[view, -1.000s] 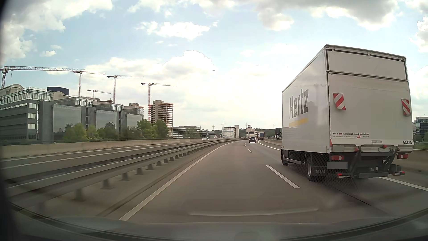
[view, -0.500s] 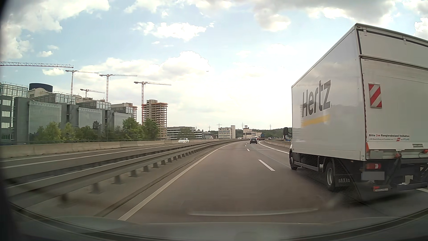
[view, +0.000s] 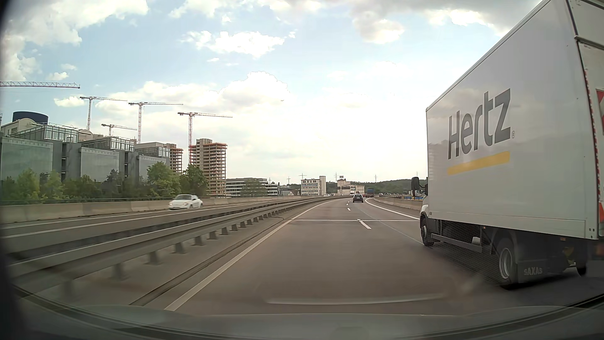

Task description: Follow the waypoints while adhering to traffic rules and regulations

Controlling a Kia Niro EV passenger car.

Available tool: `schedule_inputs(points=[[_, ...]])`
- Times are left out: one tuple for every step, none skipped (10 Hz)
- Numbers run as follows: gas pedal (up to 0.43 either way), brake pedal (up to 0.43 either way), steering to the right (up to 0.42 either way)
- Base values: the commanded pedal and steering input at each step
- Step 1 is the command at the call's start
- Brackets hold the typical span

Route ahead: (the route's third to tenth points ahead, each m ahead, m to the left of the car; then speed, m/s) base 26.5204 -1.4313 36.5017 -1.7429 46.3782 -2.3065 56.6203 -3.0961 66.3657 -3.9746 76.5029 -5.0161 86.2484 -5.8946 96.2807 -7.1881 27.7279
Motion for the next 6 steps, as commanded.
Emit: schedule_inputs(points=[[0.13, 0.03, 0.008], [0.13, 0.03, 0.009], [0.138, 0.03, 0.009], [0.138, 0.03, 0.008], [0.138, 0.03, 0.008], [0.138, 0.03, 0.008]])
